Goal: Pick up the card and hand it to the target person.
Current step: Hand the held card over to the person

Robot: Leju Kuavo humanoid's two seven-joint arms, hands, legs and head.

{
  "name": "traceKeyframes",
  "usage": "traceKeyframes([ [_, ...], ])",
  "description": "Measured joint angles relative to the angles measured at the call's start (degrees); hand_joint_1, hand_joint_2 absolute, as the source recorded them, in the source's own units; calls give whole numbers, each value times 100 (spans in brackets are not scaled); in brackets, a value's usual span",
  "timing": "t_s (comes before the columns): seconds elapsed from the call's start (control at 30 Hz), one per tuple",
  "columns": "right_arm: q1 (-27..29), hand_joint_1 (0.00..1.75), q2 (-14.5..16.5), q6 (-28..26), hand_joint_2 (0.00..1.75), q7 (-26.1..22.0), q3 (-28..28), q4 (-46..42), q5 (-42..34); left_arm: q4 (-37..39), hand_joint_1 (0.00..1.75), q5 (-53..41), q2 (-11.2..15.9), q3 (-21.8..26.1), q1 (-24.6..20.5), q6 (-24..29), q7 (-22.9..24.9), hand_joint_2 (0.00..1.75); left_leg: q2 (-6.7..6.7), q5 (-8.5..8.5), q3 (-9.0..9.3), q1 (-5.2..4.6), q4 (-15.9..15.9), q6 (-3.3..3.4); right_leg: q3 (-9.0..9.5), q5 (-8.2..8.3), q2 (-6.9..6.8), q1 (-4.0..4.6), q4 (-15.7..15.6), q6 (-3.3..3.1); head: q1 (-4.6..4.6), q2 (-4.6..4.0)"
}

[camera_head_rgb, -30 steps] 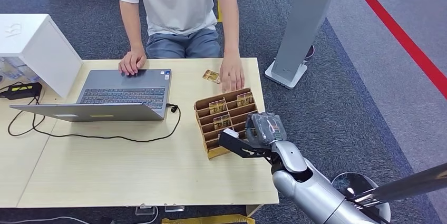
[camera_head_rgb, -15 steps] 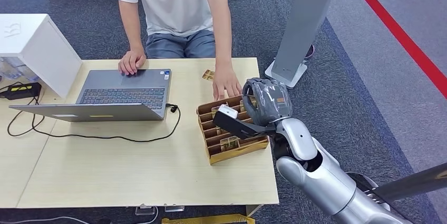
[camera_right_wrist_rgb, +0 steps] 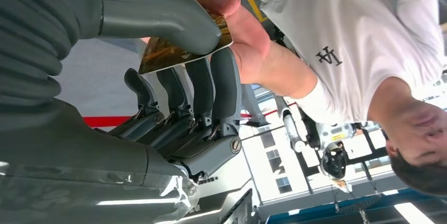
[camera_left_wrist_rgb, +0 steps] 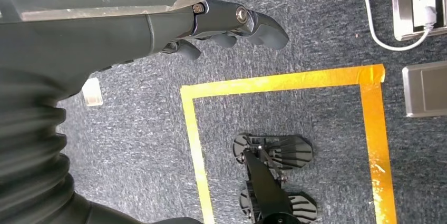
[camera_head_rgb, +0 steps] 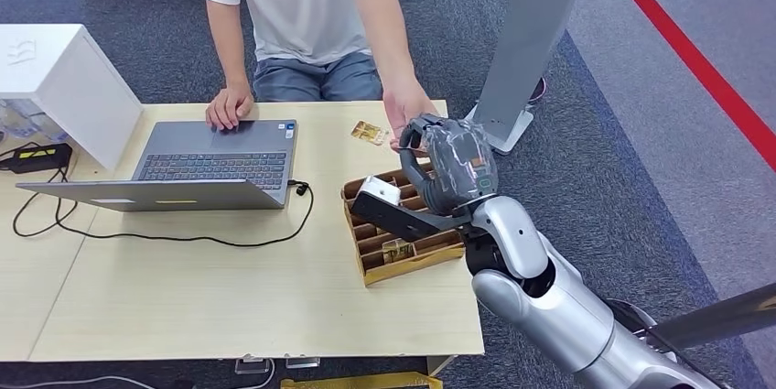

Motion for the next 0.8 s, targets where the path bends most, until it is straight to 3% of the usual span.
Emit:
traceKeyframes([
  [0.07,0,143,66,-35,175,-66,35,38,-31,0,0,-18,-1,0,-7,-13,20,175,0,0,-1,0,0,0,-1,0,0,0,0,0,-1,0],
  [0.2,-3,70,215,-122,175,-202,106,146,-129,-1,0,-17,-4,0,-22,-210,15,175,0,0,-7,1,0,0,-4,0,0,0,1,0,0,0],
  [0.3,-41,23,329,-202,175,-303,176,229,-205,0,0,-19,-6,0,-25,-405,0,44,0,0,-9,1,0,0,-7,0,0,0,1,0,2,0],
  [0.33,-58,8,367,-233,131,-337,198,262,-244,0,0,-21,-7,0,-26,-439,-2,0,0,0,-9,1,0,0,-7,-1,0,0,1,0,2,0],
  [0.43,-76,0,461,-411,0,-611,241,358,-740,0,0,14,-7,0,-21,-430,-35,0,0,0,-9,1,0,0,-7,-1,-1,0,1,0,5,0],
  [0.53,-44,0,533,-482,0,-1662,203,532,-3060,0,0,67,-7,0,-16,-354,-61,0,0,0,-8,0,0,0,-7,-1,-1,0,1,0,2,0],
  [0.57,-25,0,544,-449,44,-2041,172,602,-3897,0,0,72,-7,0,-13,-329,-60,0,0,0,-8,0,0,0,-7,-1,-2,0,1,0,2,0],
  [0.67,43,0,547,-345,175,-2760,65,774,-5454,0,0,90,-7,0,-8,-291,-48,0,0,0,-8,0,0,0,-7,-1,-1,0,1,0,8,0],
  [0.8,105,0,547,-370,175,-3181,-13,973,-6502,0,0,127,-11,0,-6,-266,8,0,0,0,-8,0,0,0,-8,-1,-1,0,1,0,5,0],
])
